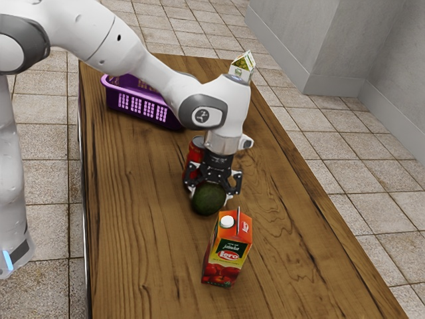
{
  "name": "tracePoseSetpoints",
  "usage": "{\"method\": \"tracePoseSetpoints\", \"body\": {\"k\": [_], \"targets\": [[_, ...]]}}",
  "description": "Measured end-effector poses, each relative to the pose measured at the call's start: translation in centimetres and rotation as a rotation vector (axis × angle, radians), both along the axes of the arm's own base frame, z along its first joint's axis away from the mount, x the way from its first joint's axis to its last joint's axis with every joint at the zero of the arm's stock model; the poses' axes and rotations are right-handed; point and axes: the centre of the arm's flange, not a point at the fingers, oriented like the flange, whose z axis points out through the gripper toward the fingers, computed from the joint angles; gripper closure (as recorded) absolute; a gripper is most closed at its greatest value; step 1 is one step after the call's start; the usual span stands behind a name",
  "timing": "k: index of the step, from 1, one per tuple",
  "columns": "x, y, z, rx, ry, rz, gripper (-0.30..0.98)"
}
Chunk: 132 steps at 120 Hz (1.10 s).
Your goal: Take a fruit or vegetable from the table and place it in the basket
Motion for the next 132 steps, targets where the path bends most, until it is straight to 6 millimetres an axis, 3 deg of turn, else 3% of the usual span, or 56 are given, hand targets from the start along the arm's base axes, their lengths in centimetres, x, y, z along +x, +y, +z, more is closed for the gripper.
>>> {"method": "tracePoseSetpoints", "body": {"k": [18, 33, 40, 54, 72, 79, 84, 96, 109, 121, 132], "targets": [[0.1, -0.2, 0.6, 0.008, -0.019, -0.002, 0.27], [0.2, -0.7, 1.1, 0.013, -0.028, -0.010, 0.30], [0.4, -2.2, 2.1, 0.013, -0.048, -0.031, 0.30], [-0.6, -6.5, 6.2, 0.076, -0.140, -0.124, 0.32], [-4.6, -4.6, 17.1, 0.255, -0.363, -0.122, 0.34], [-6.0, -2.2, 20.1, 0.313, -0.409, -0.074, 0.34], [-6.5, 0.9, 21.2, 0.349, -0.413, -0.007, 0.35], [-7.2, 10.0, 21.9, 0.419, -0.366, 0.192, 0.40], [-10.6, 18.5, 23.2, 0.472, -0.312, 0.403, 0.47], [-14.8, 23.9, 24.0, 0.500, -0.250, 0.575, 0.48], [-17.5, 26.9, 23.5, 0.493, -0.185, 0.675, 0.48]]}}
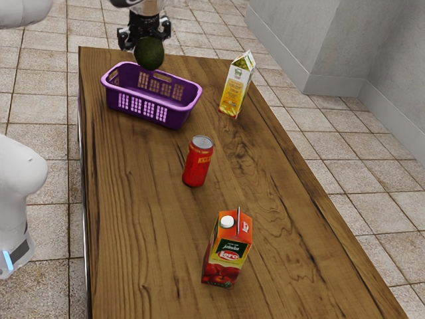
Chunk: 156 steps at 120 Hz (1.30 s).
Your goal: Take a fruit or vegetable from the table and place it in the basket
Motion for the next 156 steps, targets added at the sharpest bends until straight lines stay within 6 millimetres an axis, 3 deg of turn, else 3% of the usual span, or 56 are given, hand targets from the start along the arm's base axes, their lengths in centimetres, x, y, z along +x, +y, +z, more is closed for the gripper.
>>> {"method": "tracePoseSetpoints", "body": {"k": [20, 36, 52, 84, 97, 118, 134, 156], "targets": [[-2.6, 4.0, -1.9, -0.074, 0.060, 0.096, 0.48], [-1.3, 7.2, -3.4, -0.137, 0.096, 0.092, 0.50], [-0.7, 7.7, -3.5, -0.148, 0.110, 0.071, 0.51], [2.4, 12.1, -4.2, -0.179, 0.120, 0.037, 0.38], [3.3, 12.9, -4.1, -0.181, 0.112, 0.018, 0.32], [4.1, 13.5, -4.3, -0.185, 0.109, -0.002, 0.34], [4.1, 13.9, -4.2, -0.189, 0.099, -0.008, 0.14], [2.9, 15.2, -3.9, -0.181, 0.088, 0.012, 0.04]]}}
